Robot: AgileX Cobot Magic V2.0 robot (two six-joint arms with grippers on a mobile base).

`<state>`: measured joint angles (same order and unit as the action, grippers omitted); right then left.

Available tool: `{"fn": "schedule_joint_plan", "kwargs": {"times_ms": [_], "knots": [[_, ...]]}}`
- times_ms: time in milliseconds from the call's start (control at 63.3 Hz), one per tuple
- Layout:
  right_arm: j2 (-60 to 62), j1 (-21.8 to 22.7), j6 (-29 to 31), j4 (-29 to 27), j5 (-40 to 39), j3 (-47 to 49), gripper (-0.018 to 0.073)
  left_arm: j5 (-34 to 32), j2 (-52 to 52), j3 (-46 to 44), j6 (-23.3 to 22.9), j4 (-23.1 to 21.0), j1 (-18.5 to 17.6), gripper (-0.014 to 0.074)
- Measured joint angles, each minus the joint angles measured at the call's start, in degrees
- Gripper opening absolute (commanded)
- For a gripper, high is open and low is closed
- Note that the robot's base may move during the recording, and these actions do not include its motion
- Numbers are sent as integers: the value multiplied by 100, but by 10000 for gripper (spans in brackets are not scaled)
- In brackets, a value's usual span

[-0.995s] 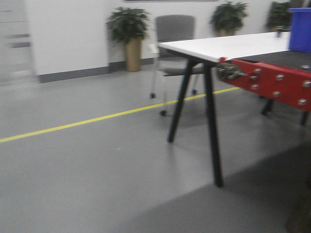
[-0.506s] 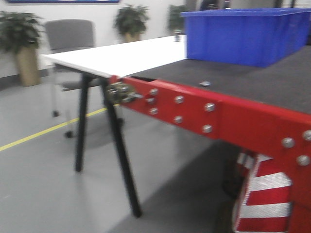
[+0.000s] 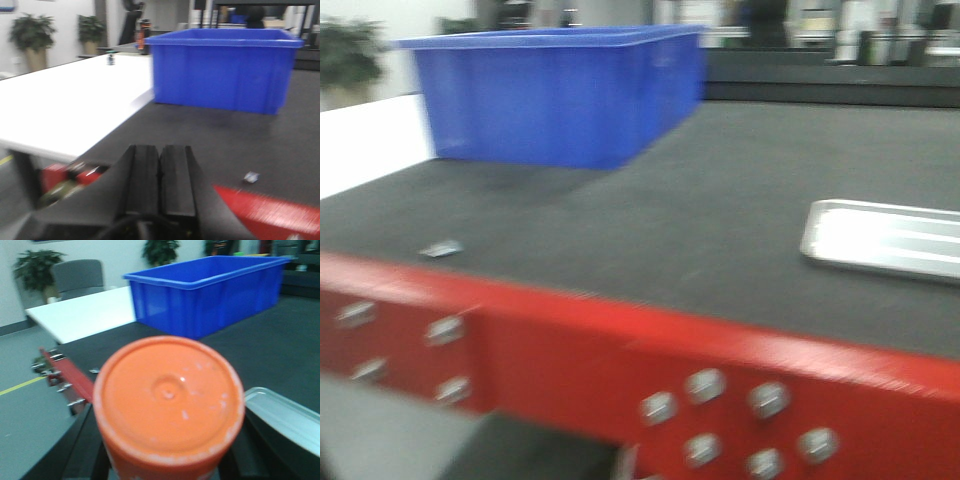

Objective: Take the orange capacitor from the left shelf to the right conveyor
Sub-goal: 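Drive the base to the conveyor table holding the cylinder, then lower the held cylinder with the right gripper onto the silver tray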

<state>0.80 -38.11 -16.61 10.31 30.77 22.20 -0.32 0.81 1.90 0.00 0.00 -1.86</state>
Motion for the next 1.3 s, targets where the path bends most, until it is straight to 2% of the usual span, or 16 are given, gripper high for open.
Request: {"fn": "schedule_joint_plan", "kwargs": {"times_ms": [980,1296], "knots": [[0,0,0,0,0,0,55,0,0,0,0,0,0,-105],[0,0,0,0,-633,0,55,0,0,0,0,0,0,-105]]}}
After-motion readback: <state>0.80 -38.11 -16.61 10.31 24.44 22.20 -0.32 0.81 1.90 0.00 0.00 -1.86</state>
